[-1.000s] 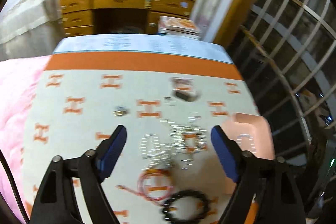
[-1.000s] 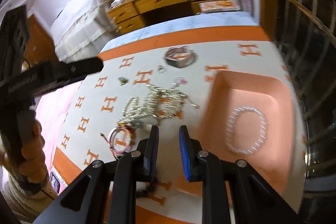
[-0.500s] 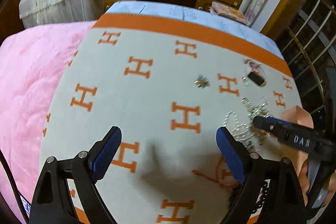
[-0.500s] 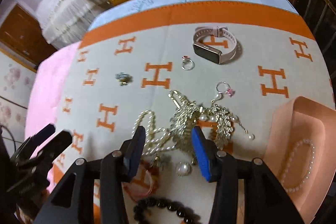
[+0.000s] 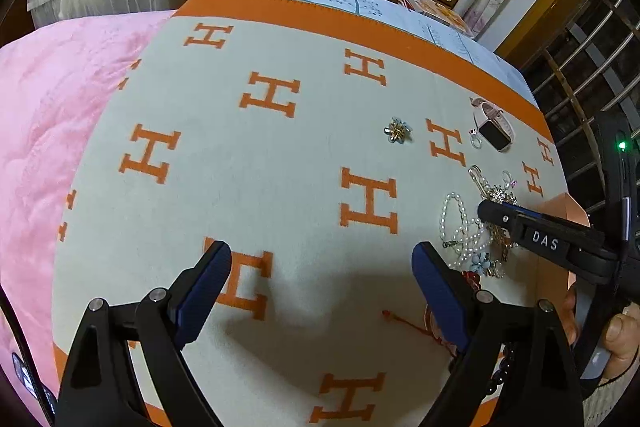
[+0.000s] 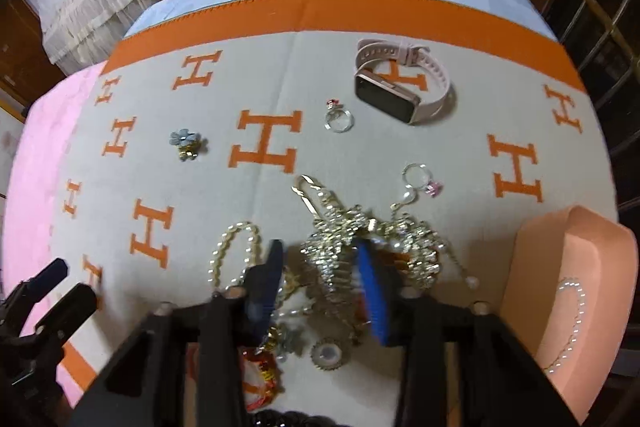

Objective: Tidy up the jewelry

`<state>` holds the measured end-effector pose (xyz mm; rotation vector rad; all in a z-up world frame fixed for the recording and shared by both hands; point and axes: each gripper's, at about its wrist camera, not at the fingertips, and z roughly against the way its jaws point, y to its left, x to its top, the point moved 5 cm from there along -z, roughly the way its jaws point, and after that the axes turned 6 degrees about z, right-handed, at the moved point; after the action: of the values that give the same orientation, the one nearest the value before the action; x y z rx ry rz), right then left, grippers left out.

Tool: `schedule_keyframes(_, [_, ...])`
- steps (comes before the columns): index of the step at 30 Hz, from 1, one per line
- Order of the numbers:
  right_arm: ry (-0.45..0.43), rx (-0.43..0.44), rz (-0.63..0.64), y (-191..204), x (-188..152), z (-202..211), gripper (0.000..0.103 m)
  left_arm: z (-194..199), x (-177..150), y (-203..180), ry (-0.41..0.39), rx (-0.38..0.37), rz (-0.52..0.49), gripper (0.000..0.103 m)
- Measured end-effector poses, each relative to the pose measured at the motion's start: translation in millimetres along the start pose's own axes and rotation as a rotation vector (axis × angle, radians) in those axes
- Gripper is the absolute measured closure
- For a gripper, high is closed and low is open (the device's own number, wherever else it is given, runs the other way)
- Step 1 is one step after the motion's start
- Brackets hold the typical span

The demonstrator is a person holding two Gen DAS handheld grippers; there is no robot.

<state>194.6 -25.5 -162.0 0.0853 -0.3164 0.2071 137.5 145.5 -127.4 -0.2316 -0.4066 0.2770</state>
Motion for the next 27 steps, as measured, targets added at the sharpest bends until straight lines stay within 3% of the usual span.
schedule_keyframes(8, [-0.045,0.086,-0.048,-10,-5,22,0.077,1,-6,0,0.004,0.006,-0.009,0.012])
schedule_keyframes(15, [-0.2,0.221,-0.045,-18,-14,101,0.077,9,-10,-9,-0.004,0.022,-0.036,0.012])
schedule_keyframes(21, [-0.303,0.183,-0.05,-53,-32,158,0.077,17,-21,-26,0.006,0.008,-0.069,0.012])
schedule_keyframes(27, [-0.269,0.101,-0.109,-101,-61,152,0.076,18,-33,-53,0.027,-0.005,-0.122,0.01])
